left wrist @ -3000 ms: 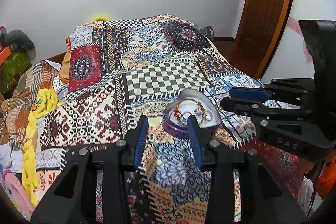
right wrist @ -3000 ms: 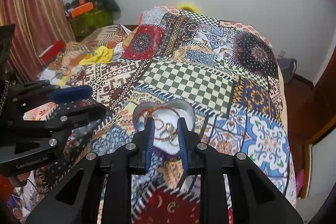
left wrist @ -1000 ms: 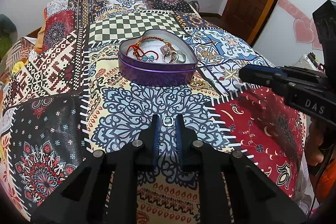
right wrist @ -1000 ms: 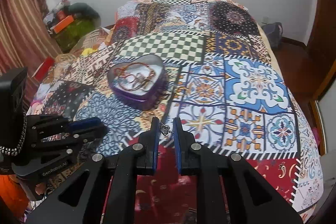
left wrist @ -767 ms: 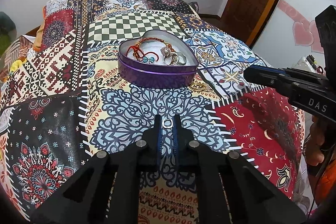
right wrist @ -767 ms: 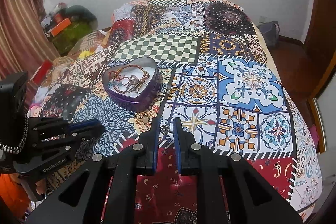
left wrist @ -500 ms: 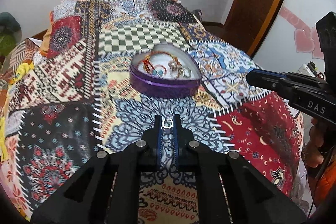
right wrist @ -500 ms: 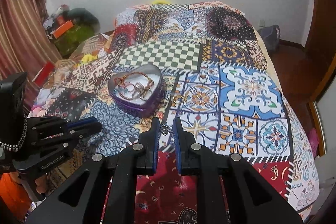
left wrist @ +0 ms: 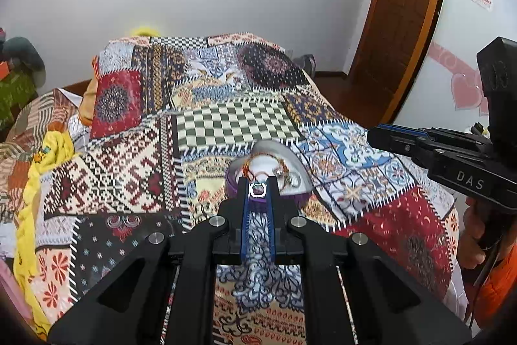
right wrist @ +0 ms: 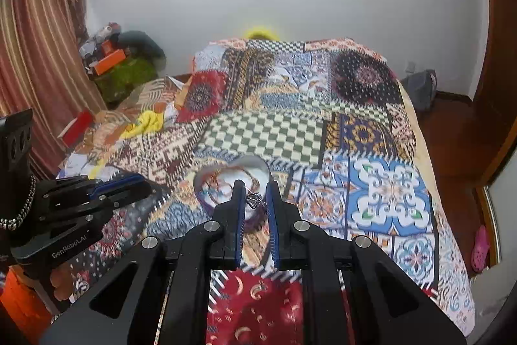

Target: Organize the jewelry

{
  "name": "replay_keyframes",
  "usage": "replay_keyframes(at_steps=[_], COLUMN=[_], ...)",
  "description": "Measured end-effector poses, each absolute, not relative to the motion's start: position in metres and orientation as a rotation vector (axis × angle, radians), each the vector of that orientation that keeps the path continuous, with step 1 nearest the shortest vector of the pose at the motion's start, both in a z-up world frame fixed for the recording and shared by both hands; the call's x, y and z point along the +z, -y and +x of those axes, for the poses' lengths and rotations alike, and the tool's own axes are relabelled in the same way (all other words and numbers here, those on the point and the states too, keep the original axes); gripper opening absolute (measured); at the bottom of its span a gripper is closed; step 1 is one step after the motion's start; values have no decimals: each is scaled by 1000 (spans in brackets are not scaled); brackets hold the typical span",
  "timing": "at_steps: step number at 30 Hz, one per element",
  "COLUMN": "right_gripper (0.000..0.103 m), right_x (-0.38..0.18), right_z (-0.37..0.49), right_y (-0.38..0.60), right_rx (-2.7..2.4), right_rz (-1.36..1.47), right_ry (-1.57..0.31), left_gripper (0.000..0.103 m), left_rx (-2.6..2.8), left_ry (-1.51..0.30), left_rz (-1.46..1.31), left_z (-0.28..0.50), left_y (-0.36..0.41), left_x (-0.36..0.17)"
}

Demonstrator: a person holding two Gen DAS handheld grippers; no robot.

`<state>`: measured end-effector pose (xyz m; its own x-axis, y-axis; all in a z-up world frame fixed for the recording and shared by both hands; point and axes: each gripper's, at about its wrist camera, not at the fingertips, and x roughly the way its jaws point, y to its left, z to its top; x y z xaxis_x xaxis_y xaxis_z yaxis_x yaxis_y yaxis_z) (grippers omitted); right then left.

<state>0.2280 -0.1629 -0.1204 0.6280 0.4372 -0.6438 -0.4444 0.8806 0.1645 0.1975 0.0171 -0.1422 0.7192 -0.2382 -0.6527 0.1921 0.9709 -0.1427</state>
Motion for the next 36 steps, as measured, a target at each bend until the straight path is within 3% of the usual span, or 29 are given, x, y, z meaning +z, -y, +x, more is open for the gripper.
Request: replay_keyframes(at_steps=[9, 36], right_gripper=[12, 12], right_x=[-117, -172], right_z=[248, 295], right_y=[150, 114], right_rx=[518, 555], right_rz=[-10, -132], right_ry=[-709, -863], left_gripper=[8, 8], left_rx=[-228, -283], left_ry=[-734, -847], left_rz=[-101, -93], left_z=[221, 271], left_y=[-25, -10], left_x=[-145, -189])
